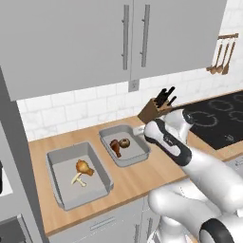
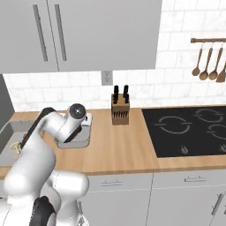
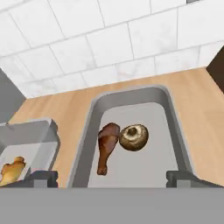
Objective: Place one mushroom and one chicken drumstick in each tupperware on the nearby counter, to pack two identical lunches.
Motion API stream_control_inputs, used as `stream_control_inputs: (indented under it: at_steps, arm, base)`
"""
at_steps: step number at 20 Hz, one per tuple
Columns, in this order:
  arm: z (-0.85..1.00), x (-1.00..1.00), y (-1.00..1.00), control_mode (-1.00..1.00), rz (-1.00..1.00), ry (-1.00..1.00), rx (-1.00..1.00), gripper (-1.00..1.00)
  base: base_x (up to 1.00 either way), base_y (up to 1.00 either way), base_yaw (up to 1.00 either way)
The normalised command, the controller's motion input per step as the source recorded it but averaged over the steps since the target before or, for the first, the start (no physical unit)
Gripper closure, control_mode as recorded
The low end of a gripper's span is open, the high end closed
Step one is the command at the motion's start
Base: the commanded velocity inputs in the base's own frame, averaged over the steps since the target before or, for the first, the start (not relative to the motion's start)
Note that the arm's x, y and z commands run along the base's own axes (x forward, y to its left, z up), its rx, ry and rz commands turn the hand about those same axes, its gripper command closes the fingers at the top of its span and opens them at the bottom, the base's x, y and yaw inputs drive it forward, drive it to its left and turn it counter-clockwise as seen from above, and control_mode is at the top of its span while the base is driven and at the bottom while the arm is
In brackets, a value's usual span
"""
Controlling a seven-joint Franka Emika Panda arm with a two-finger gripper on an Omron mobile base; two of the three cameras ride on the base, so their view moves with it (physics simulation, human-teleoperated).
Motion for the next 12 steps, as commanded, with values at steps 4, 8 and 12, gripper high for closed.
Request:
stream_control_inputs:
  at_steps: [4,8,12]
  arm:
    - [1.00,-1.00,-0.86,-1.00,0.00,-0.60,0.23,-1.00]
    - [0.99,-1.00,-0.86,-1.00,0.00,-0.68,0.28,-1.00]
    - [0.87,-1.00,-1.00,-1.00,0.00,-0.49,0.41,-1.00]
  base:
    - [0.00,0.00,0.00]
    - [0.00,0.00,0.00]
    - [0.00,0.00,0.00]
